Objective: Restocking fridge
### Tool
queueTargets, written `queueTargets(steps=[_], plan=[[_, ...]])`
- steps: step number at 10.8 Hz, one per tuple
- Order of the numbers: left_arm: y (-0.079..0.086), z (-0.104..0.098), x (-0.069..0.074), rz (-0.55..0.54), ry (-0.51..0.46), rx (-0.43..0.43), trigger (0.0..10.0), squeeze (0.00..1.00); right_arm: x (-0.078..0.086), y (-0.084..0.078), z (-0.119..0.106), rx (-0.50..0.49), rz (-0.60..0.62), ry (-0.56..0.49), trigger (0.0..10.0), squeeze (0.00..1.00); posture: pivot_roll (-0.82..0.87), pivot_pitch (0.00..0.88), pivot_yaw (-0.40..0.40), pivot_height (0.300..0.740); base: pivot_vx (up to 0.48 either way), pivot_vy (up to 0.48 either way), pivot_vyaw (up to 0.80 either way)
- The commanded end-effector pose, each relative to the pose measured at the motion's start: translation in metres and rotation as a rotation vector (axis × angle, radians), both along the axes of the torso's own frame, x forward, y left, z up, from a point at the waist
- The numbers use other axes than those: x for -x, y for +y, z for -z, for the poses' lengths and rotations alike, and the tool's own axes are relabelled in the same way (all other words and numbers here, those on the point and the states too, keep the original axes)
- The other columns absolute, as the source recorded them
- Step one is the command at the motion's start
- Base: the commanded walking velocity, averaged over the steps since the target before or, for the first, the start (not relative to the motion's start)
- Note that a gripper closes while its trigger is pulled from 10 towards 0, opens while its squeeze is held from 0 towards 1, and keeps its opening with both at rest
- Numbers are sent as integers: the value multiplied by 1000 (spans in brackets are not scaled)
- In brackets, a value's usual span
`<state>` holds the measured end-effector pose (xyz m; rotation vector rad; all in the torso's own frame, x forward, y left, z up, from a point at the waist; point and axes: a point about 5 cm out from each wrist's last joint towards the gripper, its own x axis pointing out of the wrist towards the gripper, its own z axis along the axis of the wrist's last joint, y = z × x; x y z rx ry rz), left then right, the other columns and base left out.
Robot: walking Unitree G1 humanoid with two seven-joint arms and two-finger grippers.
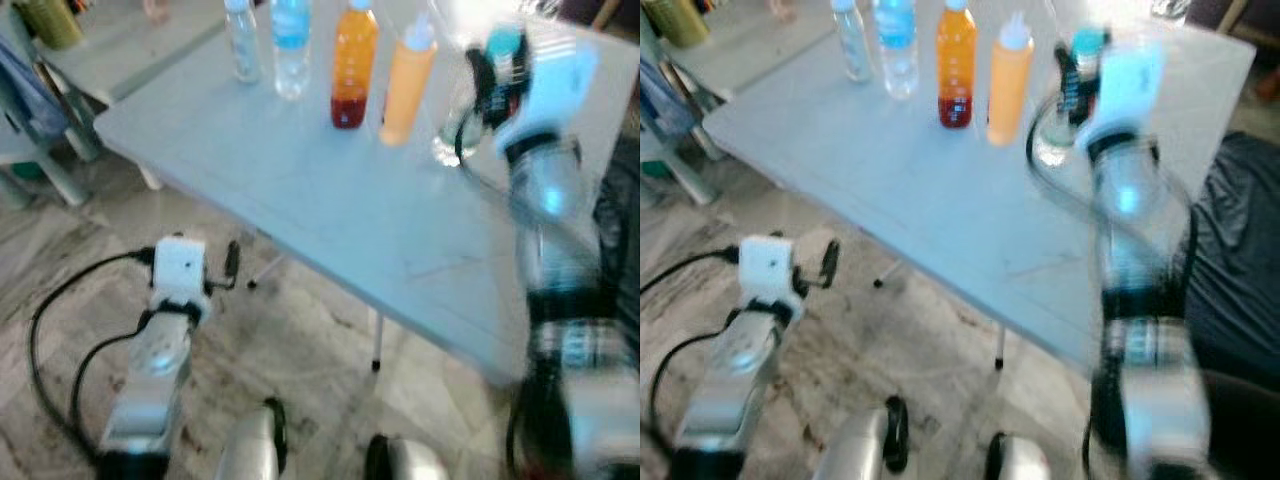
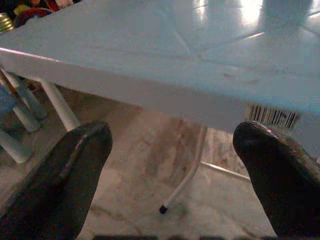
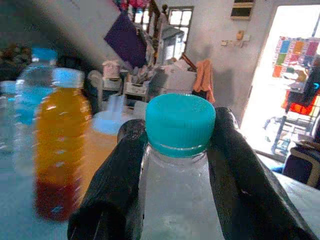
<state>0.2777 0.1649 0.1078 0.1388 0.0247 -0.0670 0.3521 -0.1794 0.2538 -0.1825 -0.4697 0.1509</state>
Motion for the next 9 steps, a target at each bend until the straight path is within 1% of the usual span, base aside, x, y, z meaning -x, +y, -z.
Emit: queueTargets(steps=[1, 2, 3, 4, 5, 6, 7, 8, 9], plan=[[3, 3, -1, -21, 9, -3, 10000, 0, 6, 15, 12, -15, -55, 58, 0, 0, 124, 131, 23, 740, 0, 0, 0], [4, 3, -3, -29, 4, 6, 10000, 0, 18, 24, 20, -40, -94, 70, 10000, 0, 117, 123, 16, 740, 0, 0, 0], [5, 5, -4, -46, 5, 9, 10000, 0, 34, 38, 33, -90, -126, 101, 10000, 0, 116, 115, 0, 740, 0, 0, 0], [6, 8, -4, -64, 3, 12, 10000, 0, 42, 43, 44, -163, -101, 140, 10000, 0, 118, 104, -18, 740, 0, 255, 0], [7, 10, -3, -85, 2, 21, 10000, 0, 49, 45, 55, -212, -76, 197, 10000, 0, 120, 99, -31, 740, 0, 337, 0], [8, 12, -1, -97, 9, 29, 10000, 0, 52, 41, 72, -256, -16, 263, 10000, 0, 123, 96, -42, 740, 0, 480, 0], [10, 17, 3, -113, 25, 41, 10000, 0, 59, 39, 88, -272, 5, 333, 10000, 0, 122, 89, -43, 740, 0, 480, 0], [10, 19, 5, -116, 30, 38, 10000, 0, 63, 38, 92, -277, -12, 346, 10000, 0, 120, 82, -48, 740, 0, 480, 0], [10, 23, 8, -116, 41, 38, 10000, 0, 65, 32, 104, -257, -25, 405, 10000, 0, 120, 69, -55, 740, 0, 480, 0]])
